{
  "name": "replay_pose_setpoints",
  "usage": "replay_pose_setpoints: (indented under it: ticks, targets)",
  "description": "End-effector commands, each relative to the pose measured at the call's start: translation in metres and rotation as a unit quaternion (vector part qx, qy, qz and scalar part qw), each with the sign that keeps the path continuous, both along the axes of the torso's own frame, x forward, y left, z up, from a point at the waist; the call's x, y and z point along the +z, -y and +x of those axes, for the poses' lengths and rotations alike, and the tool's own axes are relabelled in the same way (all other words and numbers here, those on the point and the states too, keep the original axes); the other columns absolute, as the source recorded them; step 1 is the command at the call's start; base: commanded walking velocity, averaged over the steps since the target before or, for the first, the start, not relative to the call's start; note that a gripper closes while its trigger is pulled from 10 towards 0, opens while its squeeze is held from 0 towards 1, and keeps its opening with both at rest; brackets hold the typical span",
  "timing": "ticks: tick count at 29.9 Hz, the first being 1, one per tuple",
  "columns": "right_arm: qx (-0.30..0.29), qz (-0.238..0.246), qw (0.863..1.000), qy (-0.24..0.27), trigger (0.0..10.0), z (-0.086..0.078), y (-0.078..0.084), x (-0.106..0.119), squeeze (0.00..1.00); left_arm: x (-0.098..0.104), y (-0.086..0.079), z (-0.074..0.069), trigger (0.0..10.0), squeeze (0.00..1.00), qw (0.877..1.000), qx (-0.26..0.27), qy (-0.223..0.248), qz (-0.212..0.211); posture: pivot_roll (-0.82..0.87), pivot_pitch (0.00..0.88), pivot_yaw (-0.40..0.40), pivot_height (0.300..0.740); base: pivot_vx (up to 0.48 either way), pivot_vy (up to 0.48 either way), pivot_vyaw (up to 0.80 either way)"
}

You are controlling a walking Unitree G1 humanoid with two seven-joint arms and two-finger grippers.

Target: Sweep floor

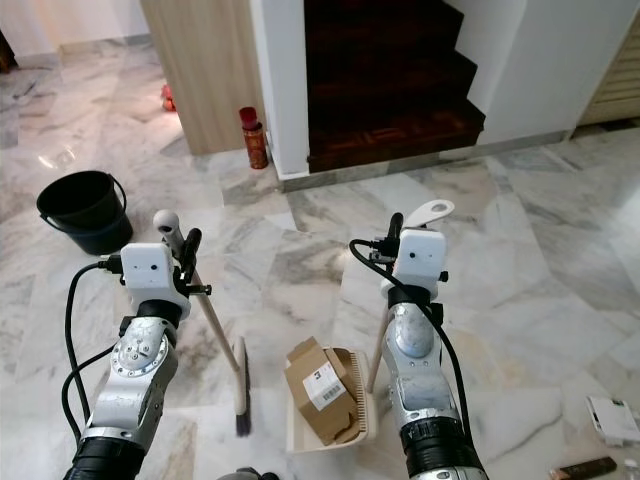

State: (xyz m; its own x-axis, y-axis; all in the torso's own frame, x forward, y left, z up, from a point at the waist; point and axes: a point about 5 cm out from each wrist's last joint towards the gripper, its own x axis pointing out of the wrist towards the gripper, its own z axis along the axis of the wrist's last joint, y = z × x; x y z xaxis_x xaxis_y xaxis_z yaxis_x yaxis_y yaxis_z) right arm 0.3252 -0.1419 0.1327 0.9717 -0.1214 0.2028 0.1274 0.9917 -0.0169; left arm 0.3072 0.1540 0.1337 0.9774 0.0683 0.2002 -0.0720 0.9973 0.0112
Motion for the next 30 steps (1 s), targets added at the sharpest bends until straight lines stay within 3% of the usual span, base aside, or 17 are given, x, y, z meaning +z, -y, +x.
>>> replay_pose_setpoints:
  ticks: [1, 30]
  targets:
    - [0.01, 0.013, 1.0, 0.025, 10.0, 0.0018, -0.0053, 0.0126, 0.0, 0.0136, -0.0035, 0.001, 10.0, 0.0, 1.0, 0.007, 0.028, 0.007, 0.08, 0.062, 0.047, 0.74, 0.0, 0.424, 0.0]
    - [0.019, 0.021, 0.999, 0.027, 10.0, 0.0024, -0.0065, 0.016, 0.0, 0.0144, -0.006, 0.0014, 10.0, 0.0, 0.999, 0.017, 0.025, 0.011, 0.08, 0.086, 0.046, 0.74, 0.0, 0.417, 0.0]
